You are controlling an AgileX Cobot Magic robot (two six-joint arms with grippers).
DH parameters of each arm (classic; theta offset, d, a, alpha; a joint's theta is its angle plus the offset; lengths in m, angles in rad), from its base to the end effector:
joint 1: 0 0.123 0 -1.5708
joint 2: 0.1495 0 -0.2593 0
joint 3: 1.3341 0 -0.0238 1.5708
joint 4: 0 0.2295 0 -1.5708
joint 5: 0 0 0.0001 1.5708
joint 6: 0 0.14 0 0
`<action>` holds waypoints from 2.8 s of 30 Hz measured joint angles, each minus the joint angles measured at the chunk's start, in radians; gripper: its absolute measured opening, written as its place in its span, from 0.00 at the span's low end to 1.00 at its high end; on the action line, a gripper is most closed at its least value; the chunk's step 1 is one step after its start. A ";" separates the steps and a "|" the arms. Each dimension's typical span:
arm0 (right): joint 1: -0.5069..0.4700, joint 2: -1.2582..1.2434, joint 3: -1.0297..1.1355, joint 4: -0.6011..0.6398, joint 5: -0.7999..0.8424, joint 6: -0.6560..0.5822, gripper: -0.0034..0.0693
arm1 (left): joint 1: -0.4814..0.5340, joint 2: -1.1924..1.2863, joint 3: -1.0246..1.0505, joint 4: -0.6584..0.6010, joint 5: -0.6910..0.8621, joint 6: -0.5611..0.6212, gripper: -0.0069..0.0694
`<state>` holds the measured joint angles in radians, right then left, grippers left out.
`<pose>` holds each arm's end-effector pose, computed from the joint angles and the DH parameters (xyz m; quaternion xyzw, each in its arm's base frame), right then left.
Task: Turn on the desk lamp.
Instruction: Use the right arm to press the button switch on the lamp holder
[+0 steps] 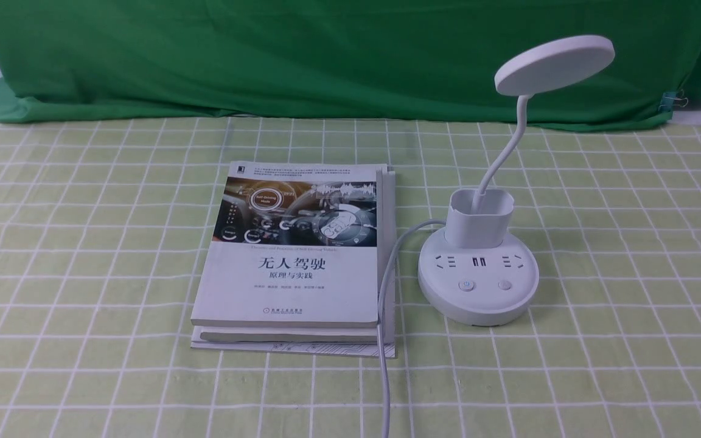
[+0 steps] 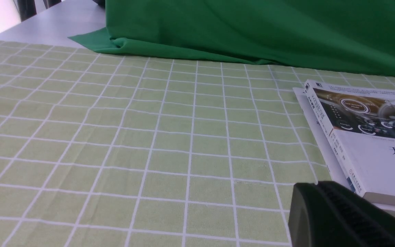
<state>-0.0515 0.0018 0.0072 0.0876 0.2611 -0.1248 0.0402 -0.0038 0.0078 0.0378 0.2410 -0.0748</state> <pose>0.1083 -0.0024 0.1783 -0.0029 0.7684 -0.0206 0.6396 0.1083 0.0056 0.1814 -0.0327 0.7599 0.0041 0.6492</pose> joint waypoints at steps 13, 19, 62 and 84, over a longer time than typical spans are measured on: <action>0.000 0.000 0.000 0.000 -0.001 0.000 0.38 | 0.000 0.000 0.000 0.000 0.000 0.000 0.09; 0.000 0.000 0.000 0.000 -0.001 0.000 0.38 | 0.000 0.000 0.000 0.000 0.000 0.000 0.09; 0.238 0.615 -0.566 0.084 0.400 0.087 0.10 | 0.000 0.000 0.000 0.000 -0.001 0.000 0.09; 0.435 1.687 -1.129 0.060 0.437 -0.082 0.10 | 0.000 0.000 0.000 0.000 -0.001 0.000 0.09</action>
<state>0.3832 1.6887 -1.1218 0.1477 0.6985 -0.2065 0.0402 -0.0038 0.0078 0.0378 0.2400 -0.0748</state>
